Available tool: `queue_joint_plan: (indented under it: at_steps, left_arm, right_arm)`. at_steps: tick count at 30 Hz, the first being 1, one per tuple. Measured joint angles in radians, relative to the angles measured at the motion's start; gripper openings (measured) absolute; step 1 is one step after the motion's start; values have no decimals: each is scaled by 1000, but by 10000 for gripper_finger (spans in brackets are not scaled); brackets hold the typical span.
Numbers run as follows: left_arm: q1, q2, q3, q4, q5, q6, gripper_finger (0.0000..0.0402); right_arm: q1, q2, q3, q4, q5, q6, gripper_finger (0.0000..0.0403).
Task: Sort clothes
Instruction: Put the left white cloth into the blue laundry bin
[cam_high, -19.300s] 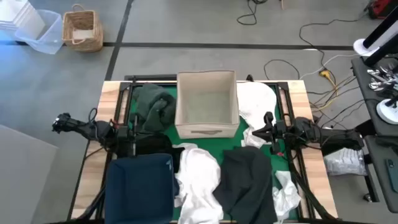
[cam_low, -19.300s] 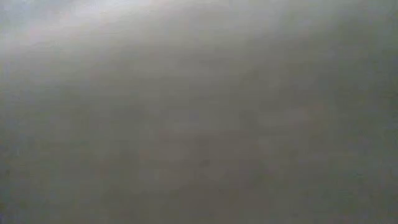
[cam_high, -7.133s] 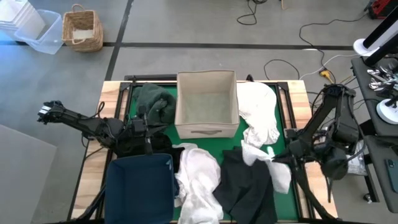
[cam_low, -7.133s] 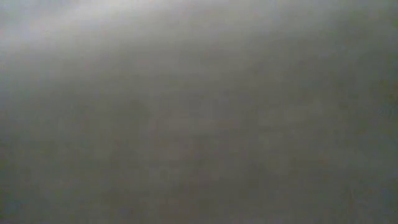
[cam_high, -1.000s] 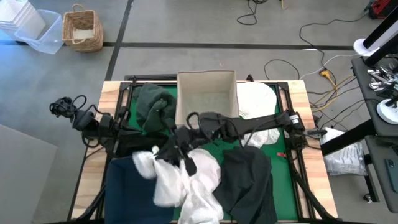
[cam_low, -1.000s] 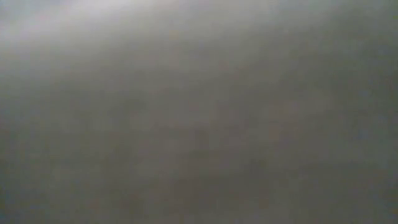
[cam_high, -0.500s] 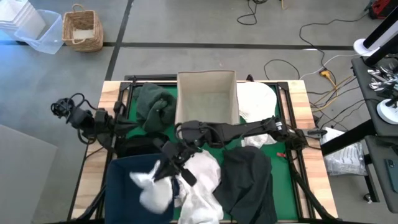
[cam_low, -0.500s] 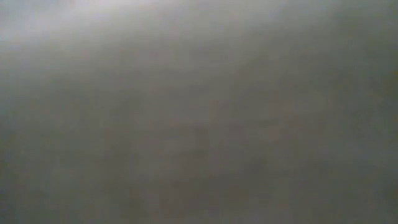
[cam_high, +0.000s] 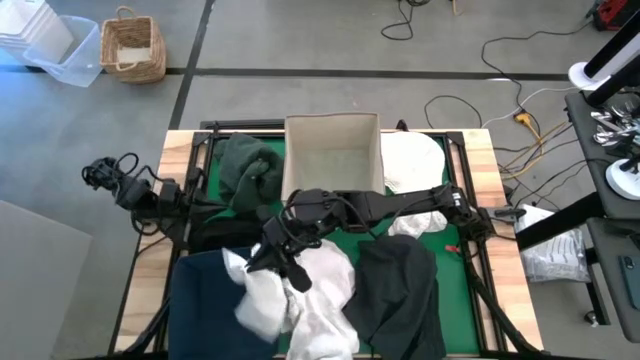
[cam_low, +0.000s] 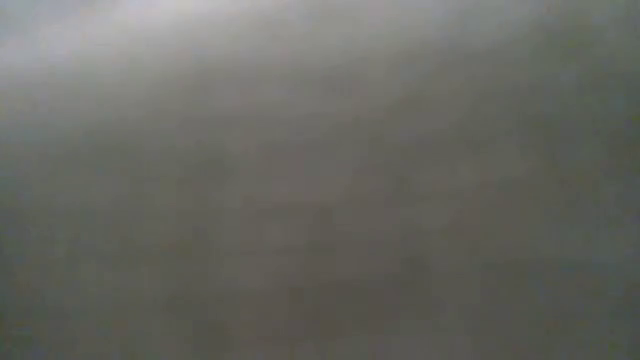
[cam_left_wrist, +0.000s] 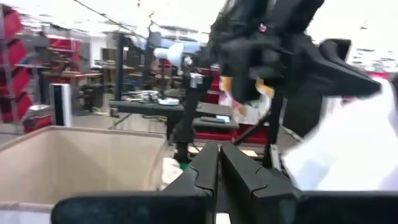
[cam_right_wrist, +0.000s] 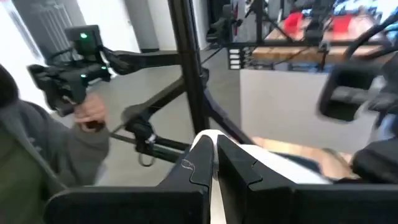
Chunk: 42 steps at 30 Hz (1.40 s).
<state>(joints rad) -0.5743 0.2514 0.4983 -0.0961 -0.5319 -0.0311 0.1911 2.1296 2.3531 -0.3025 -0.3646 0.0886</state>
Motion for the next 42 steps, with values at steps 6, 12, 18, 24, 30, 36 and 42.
queue_joint_plan:
  at_steps: [6,12,18,24,30,36,42]
  left_arm:
    - [0,12,-2,-8,-1,119,0]
    - [0,2,-2,-36,-1,184,0]
    - [0,-2,8,-43,-7,217,0]
    - [0,-8,34,-45,-32,218,0]
    - [0,-10,46,-47,-210,239,0]
    - [0,-14,49,-51,-218,258,0]
    - [0,-18,54,-51,-218,257,0]
  right_arm:
    - [16,14,0,-1,1,-71,9]
    - [20,31,0,-2,-1,-69,9]
    - [14,31,0,9,9,-39,9]
    - [15,31,0,60,9,-25,9]
    - [11,38,1,101,51,-21,9]
    - [4,58,0,107,52,-11,9]
    - [4,98,1,62,52,-11,9]
